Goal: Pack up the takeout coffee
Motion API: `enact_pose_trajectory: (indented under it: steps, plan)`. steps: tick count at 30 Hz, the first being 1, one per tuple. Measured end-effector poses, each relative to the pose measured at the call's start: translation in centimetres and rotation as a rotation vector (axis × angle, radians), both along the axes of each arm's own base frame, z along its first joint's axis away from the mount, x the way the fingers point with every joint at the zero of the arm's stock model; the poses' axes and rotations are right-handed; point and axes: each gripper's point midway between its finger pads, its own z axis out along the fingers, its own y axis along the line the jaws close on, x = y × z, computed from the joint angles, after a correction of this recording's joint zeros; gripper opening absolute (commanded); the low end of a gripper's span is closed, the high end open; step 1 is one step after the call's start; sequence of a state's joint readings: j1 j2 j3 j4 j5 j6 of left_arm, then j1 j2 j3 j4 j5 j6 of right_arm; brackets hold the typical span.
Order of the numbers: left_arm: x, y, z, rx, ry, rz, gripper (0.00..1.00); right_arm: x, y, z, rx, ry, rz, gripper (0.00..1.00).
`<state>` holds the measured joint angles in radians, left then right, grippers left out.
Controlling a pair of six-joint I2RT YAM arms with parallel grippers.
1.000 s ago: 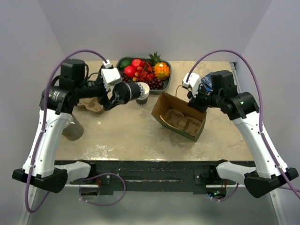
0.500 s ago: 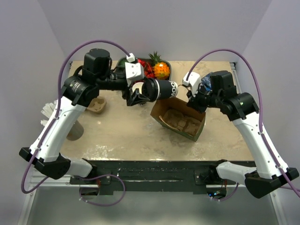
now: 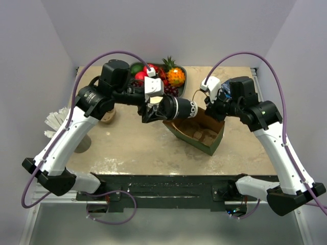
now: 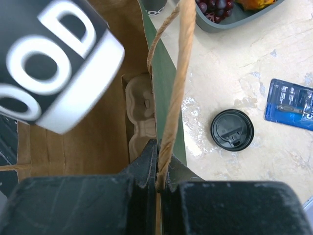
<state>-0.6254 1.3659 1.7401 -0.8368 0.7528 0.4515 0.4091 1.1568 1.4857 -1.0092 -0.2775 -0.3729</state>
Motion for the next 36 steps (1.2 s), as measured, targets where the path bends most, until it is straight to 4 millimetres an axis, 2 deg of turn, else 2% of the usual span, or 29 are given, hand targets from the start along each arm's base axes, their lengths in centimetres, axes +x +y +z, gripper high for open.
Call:
enact_pose_trajectory:
  steps: [4,7,13,20,27,31,36]
  plan:
    - [0.2,-1.5,-0.3,0.021,0.022,-0.032,0.0,0.0,0.0,0.0,-0.004,-0.004,0.001,0.0]
    - [0.9,-2.7,-1.3,0.049,0.054,-0.042,0.0,0.3,-0.4,0.0,-0.018,-0.016,-0.013,0.0]
    - [1.2,-2.9,-3.5,0.121,0.114,-0.021,0.0,0.9,-1.1,0.3,-0.043,-0.046,-0.055,0.0]
    - [1.8,-3.7,-2.7,0.113,0.176,0.029,0.0,1.3,-1.6,1.0,-0.066,-0.091,-0.075,0.0]
    - [2.8,-4.9,-3.1,0.084,0.29,0.114,0.0,1.6,-1.6,1.3,-0.09,-0.121,-0.09,0.0]
    - [3.3,-6.3,-3.5,0.064,0.343,0.145,0.0,1.9,-1.8,1.5,-0.093,-0.132,-0.122,0.0]
    - [3.6,-8.6,-5.5,0.087,0.395,0.167,0.0,2.0,-2.2,1.1,-0.097,-0.126,-0.153,0.0]
